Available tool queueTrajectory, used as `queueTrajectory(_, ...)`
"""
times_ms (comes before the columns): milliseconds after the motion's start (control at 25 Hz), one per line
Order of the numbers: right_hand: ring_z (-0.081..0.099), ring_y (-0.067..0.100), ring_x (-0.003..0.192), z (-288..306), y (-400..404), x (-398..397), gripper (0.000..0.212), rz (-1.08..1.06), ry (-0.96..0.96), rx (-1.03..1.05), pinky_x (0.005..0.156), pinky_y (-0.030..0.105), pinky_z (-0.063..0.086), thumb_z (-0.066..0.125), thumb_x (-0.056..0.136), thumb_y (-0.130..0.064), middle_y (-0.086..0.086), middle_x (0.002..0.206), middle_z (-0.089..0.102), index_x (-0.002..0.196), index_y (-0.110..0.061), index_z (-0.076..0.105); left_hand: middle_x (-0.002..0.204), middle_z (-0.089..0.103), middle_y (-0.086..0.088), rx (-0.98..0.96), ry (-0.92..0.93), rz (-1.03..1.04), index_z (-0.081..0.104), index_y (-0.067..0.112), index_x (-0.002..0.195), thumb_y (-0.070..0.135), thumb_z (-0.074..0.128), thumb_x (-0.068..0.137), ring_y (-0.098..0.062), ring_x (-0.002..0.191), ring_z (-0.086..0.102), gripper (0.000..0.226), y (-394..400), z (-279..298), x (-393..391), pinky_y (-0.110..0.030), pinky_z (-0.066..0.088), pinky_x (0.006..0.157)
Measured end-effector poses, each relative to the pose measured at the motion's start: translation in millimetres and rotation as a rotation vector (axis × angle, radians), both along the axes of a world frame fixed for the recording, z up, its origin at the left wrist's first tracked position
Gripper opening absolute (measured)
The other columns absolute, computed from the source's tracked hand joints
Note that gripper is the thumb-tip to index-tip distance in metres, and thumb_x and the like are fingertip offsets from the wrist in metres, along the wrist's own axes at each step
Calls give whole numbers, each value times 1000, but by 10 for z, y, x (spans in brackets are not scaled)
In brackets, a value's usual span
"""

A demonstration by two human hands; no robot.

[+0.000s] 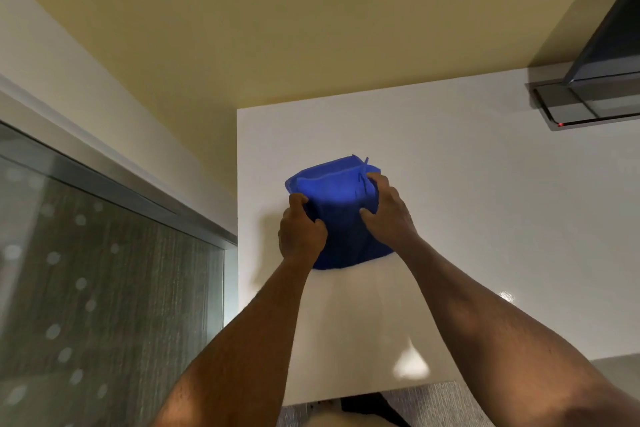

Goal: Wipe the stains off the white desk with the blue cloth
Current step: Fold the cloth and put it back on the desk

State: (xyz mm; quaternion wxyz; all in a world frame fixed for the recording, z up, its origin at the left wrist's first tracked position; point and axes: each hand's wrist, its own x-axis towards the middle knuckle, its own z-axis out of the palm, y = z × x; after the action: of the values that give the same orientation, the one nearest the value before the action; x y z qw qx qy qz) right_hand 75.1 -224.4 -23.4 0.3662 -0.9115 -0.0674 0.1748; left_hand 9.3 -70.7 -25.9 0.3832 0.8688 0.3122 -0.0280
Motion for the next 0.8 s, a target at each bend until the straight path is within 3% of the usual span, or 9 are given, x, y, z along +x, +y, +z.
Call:
queueTrajectory(160,54,33,116,24,-80,4,55,30,-141,14,90,27,39,50,86,8,17,127,57,138,-10,46,124,60,-9,-56,-17,-63,62,14,118,0,57,91,-26,114,59,31,104,-30,-5,-24,44,91)
queueTrajectory(280,53,26,120,120,-31,32,66,67,-198,83,94,21,36,48,87,10,14,136,54,147,-13,36,134,58,-8,-50,-52,-87,61,11,125,-1,55,92,-25,123,55,36,234,20,36,-21,39,96)
queueTrajectory(360,54,16,116,198,7,67,62,68,-216,144,95,17,37,48,86,11,9,135,57,141,-16,47,139,55,-8,-34,-83,-100,58,9,130,-2,54,92,-24,127,52,40,332,91,80,-21,37,100)
queueTrajectory(480,62,19,104,265,54,216,44,20,-220,256,93,23,48,48,86,15,9,119,68,116,-9,69,136,57,-9,-23,-188,-86,59,7,130,-5,52,93,-25,125,54,39,490,216,188,-15,37,98)
queueTrajectory(560,60,21,112,311,128,393,39,-25,-115,286,98,25,46,49,89,9,9,123,65,119,-9,67,136,57,-12,-23,-257,-85,60,4,130,-4,51,94,-26,125,53,37,617,303,307,-8,36,97)
queueTrajectory(600,57,21,118,337,187,495,40,-42,-50,294,101,27,45,50,90,5,7,128,62,124,-11,63,138,55,-12,-47,-269,-76,58,3,131,-3,51,94,-27,127,52,39,694,345,386,-10,37,101)
queueTrajectory(720,50,23,127,409,446,811,45,-4,-18,294,108,32,40,53,91,-1,7,139,53,134,-12,54,142,51,-12,-45,-266,-48,56,3,136,2,50,88,-27,131,50,48,955,403,678,-36,39,113)
queueTrajectory(800,46,24,131,429,649,996,48,32,-43,279,113,36,36,52,91,-2,7,143,49,138,-12,51,143,50,-7,0,-244,-10,55,6,137,1,51,88,-26,130,51,49,1121,399,869,-35,40,112)
